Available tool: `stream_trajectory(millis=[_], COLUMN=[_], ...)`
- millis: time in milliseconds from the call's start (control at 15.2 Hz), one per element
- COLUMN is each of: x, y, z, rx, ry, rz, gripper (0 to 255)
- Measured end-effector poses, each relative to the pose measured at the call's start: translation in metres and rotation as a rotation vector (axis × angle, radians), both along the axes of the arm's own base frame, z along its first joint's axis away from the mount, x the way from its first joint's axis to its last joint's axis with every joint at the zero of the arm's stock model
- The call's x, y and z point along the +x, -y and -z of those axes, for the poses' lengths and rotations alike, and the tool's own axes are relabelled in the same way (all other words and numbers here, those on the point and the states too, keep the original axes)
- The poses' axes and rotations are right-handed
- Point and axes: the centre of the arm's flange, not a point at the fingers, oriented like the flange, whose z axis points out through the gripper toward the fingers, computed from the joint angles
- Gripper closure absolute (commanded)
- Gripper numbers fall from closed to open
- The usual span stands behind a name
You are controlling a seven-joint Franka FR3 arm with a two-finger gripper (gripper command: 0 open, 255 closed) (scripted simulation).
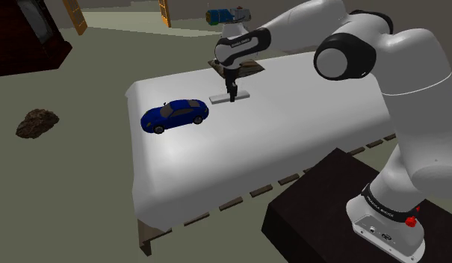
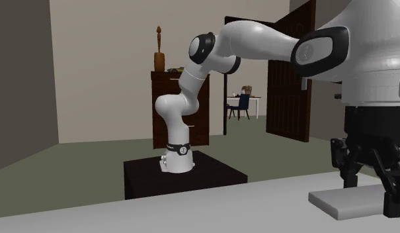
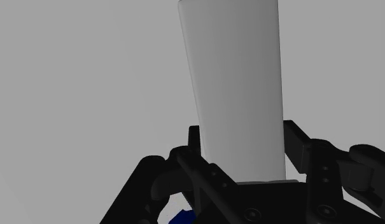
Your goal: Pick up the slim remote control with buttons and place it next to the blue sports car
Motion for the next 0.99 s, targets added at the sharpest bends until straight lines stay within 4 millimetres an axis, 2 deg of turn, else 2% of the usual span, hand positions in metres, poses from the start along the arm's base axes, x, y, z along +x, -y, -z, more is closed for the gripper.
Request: stream_trajectory(millis=[990], x=[0.000], y=[-0.001], z=[0.079], rx=[0.000], ry=[0.000], rz=[0.000], gripper=[255])
